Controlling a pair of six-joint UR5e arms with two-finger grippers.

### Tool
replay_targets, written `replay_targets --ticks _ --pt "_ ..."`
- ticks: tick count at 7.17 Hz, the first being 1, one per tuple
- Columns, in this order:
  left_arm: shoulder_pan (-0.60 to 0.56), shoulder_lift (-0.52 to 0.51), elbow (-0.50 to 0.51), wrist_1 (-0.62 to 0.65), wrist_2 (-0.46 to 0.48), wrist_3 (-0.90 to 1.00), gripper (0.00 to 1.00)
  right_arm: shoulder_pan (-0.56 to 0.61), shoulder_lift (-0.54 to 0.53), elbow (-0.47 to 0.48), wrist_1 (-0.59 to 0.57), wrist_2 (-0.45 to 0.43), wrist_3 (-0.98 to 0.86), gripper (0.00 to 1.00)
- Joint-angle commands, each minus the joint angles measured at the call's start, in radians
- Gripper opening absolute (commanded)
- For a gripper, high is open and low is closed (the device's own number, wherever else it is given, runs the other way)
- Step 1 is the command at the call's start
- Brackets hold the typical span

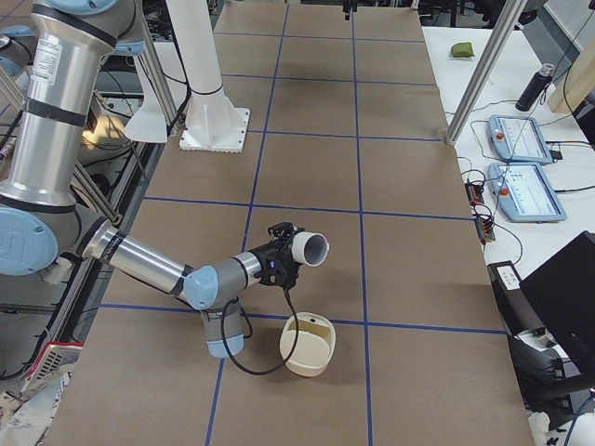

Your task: Left arm hands cup to right arm to dump lemon

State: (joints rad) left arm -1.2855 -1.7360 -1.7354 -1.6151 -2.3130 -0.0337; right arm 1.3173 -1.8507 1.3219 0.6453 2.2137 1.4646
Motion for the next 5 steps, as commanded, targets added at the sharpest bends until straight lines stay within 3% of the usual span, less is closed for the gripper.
replay_targets --ticks 1,3,5 --pt "0.0 0.001 0.004 0.0 0.003 0.0 1.0 0.09 0.002 0.1 -0.241 0.24 -0.272 0.0" --pt "0.001 0.0 0.004 0.001 0.003 0.0 1.0 0.085 0.001 0.218 -0.453 0.309 -0.38 0.0" --pt "0.002 -0.002 0.005 0.003 0.001 -0.002 1.0 0.024 0.103 0.257 -0.586 0.334 -0.391 0.0"
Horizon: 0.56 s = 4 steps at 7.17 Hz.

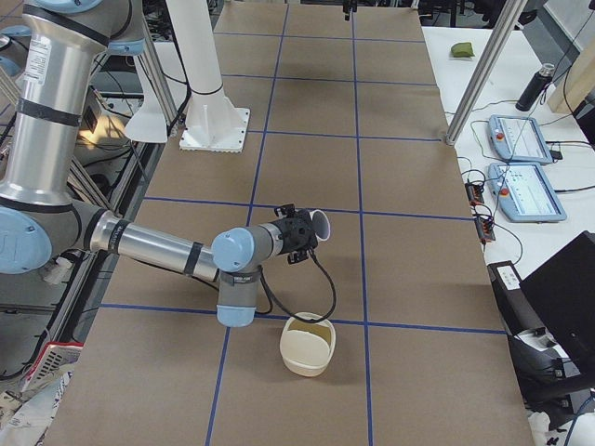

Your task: Left arm hands cup to right arm to dump lemon

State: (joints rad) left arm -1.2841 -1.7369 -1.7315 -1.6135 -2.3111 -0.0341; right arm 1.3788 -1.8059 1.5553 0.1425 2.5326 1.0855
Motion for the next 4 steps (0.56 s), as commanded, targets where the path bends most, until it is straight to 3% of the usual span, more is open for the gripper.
replay_targets --ticks 1,4 --pt "0.0 -0.001 0.001 0.003 -0.002 -0.001 1.0 -0.075 0.139 0.025 -0.168 0.015 -0.012 0.0" --pt "0.003 -0.006 0.009 0.003 -0.004 -0.021 1.0 -0.195 0.398 0.028 -0.476 -0.036 -0.012 0.0"
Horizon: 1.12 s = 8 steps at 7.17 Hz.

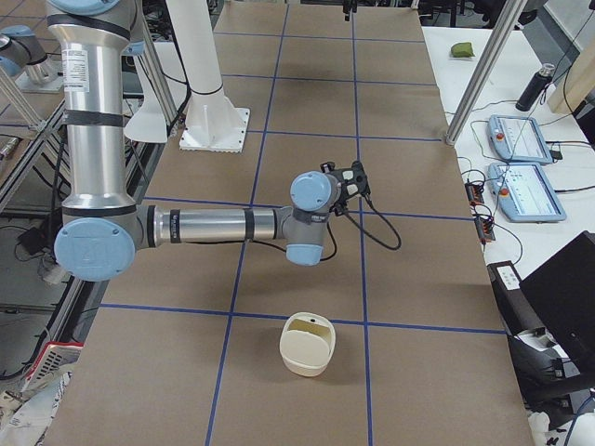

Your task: Left arm hands cup to right arm to dump lemon

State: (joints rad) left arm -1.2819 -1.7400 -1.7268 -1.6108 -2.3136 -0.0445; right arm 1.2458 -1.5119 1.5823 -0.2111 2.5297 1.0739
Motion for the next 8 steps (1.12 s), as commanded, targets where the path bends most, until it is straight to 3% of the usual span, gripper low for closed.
replay_targets --ticks 1,3,4,6,8 --pt "0.003 -0.013 0.006 0.003 -0.001 -0.043 1.0 -0.15 0.154 0.001 -0.179 -0.145 0.0 0.0" --pt "0.03 -0.045 0.004 0.002 -0.004 -0.22 1.0 -0.296 0.224 0.001 -0.276 -0.357 -0.037 0.0" --pt "0.062 -0.076 0.004 0.0 -0.015 -0.333 1.0 -0.351 0.29 0.001 -0.392 -0.432 -0.111 0.0" --pt "0.09 -0.154 0.041 -0.012 -0.12 -0.563 1.0 -0.452 0.425 -0.005 -0.616 -0.654 -0.24 0.0" --pt "0.101 -0.286 0.065 -0.012 -0.202 -0.839 1.0 -0.566 0.519 -0.037 -0.727 -0.924 -0.375 0.03"
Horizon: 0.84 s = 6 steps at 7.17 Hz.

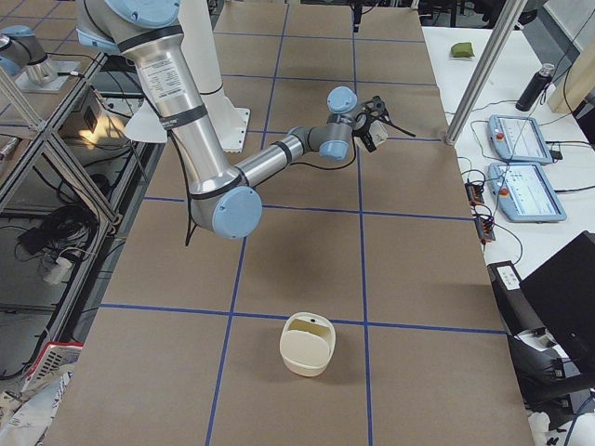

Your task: Left arm hands cup to right arm to dump lemon

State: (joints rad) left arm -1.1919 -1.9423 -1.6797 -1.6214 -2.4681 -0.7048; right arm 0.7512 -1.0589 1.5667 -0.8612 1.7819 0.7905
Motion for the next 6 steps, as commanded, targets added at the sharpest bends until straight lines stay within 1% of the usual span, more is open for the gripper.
replay_targets --ticks 1,2,3,4,5,6 --pt "0.047 -0.105 0.018 -0.017 -0.049 -0.287 1.0 -0.113 0.129 -0.081 -0.076 -0.284 -0.127 0.03" --pt "0.064 -0.147 0.032 -0.049 -0.049 -0.402 1.0 -0.134 0.198 -0.159 -0.071 -0.326 -0.135 0.02" --pt "0.092 -0.203 0.059 -0.089 -0.049 -0.542 1.0 -0.163 0.241 -0.193 -0.071 -0.404 -0.137 0.03" --pt "0.113 -0.254 0.108 -0.163 -0.049 -0.656 1.0 -0.193 0.243 -0.198 -0.067 -0.47 -0.149 0.05" --pt "0.159 -0.338 0.179 -0.199 -0.046 -0.755 1.0 -0.237 0.247 -0.198 -0.065 -0.555 -0.149 0.06" --pt "0.187 -0.398 0.223 -0.206 -0.042 -0.813 1.0 -0.266 0.249 -0.203 -0.024 -0.6 -0.149 0.06"
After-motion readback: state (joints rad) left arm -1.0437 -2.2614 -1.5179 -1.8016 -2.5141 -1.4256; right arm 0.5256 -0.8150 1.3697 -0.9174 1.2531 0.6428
